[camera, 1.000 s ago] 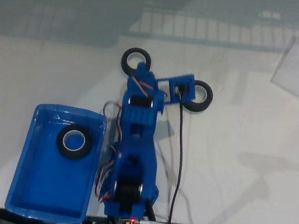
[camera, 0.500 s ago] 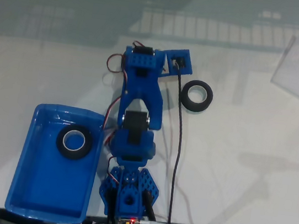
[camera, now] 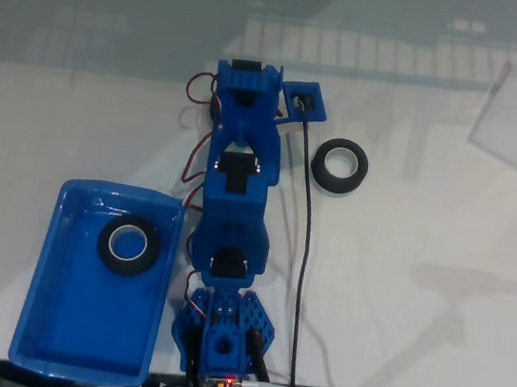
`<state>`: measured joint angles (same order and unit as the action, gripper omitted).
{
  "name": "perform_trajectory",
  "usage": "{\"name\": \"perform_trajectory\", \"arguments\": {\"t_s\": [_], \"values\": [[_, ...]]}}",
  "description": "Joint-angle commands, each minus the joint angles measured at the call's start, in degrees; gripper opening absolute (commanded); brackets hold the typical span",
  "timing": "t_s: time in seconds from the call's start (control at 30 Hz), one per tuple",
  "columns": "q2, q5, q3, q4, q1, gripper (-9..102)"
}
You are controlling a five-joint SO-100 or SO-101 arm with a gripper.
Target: Grasp all tape and put them in the bin.
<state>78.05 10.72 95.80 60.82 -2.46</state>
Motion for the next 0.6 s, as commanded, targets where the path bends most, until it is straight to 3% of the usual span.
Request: {"name": "perform_trajectory", "arguments": {"t_s": [0.0,0.07,0.2,0.57], "values": [[-0.8,0.8,-4.0,0.3,0.4,21],[-1.4,1.1,-4.3,0.3,0.4,19],[-1.7,2.7,-4.4,0.3,0.9,0],[5.0,2.0,-2.7,0.3,1.0,0]]}}
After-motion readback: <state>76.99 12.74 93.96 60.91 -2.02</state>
